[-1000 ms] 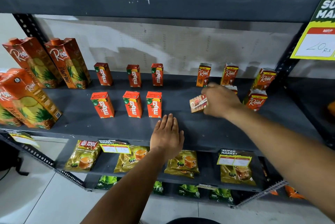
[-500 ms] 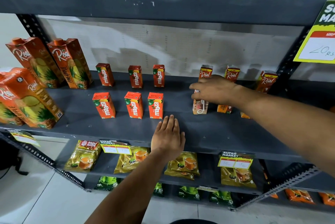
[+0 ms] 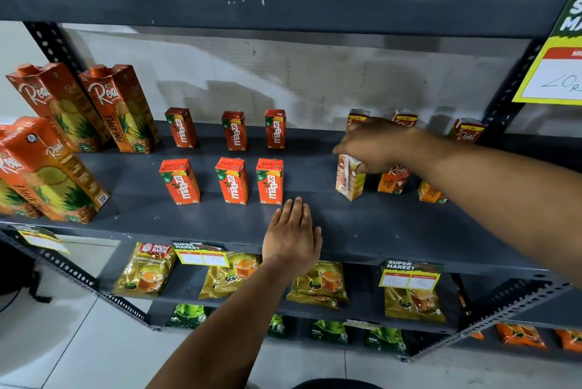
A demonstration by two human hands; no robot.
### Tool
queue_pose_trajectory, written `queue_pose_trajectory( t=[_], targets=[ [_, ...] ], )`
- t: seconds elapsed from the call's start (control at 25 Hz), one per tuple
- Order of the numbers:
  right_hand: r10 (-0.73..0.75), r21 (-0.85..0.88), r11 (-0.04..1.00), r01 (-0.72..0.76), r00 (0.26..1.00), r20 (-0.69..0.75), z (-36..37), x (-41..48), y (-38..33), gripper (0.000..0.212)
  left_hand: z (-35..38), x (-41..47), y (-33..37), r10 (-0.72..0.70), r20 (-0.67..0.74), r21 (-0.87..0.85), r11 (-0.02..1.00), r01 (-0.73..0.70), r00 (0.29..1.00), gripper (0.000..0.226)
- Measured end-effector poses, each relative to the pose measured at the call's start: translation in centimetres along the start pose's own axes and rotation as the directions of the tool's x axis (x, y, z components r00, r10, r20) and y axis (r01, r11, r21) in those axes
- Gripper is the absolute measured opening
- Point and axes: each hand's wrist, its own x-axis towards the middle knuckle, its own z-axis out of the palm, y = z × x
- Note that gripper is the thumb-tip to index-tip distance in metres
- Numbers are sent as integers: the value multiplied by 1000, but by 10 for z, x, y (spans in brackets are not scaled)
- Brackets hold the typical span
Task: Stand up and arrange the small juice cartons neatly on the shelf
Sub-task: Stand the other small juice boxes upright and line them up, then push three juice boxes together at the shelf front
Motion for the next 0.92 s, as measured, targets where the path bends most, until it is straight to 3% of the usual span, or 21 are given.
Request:
queue_pose_trajectory(
  t=[0.08, 0.32, 0.48, 0.56, 0.64, 0.72, 0.8, 0.92],
  targets=[
    [129, 107, 985, -138, 988, 85, -3, 1, -2, 53, 0, 0, 0, 1, -1, -1, 1000, -1, 1000, 64],
    [351, 128, 921, -369, 926, 143, -7, 5, -20, 59, 1, 0, 0, 6, -12, -8, 1000, -6, 1000, 64],
    [435, 331, 843, -424, 900, 43, -11, -11, -13, 63, 0, -1, -2, 1, -10, -29, 1000, -2, 1000, 65],
    [523, 483, 761, -433, 850, -61, -4, -33, 0, 66, -1, -2, -2, 0, -3, -30, 1000, 0, 1000, 65],
    [622, 682, 614, -398, 776, -107, 15, -67, 16, 66, -1, -1, -2, 4, -10, -37, 999, -4, 1000, 65],
    [707, 809, 466, -358, 701, -97, 44, -109, 28, 64, -1, 0, -1, -5, -9, -58, 998, 4, 1000, 64],
    [769, 829, 403, -389, 635, -76, 79, -148, 35, 65, -3, 2, 2, -27, -13, -106, 994, 25, 1000, 64],
    [803, 894, 209, -397, 591, 75, 123, -182, 38, 72, -8, 12, 8, -119, -73, -230, 968, 99, 990, 61]
  ],
)
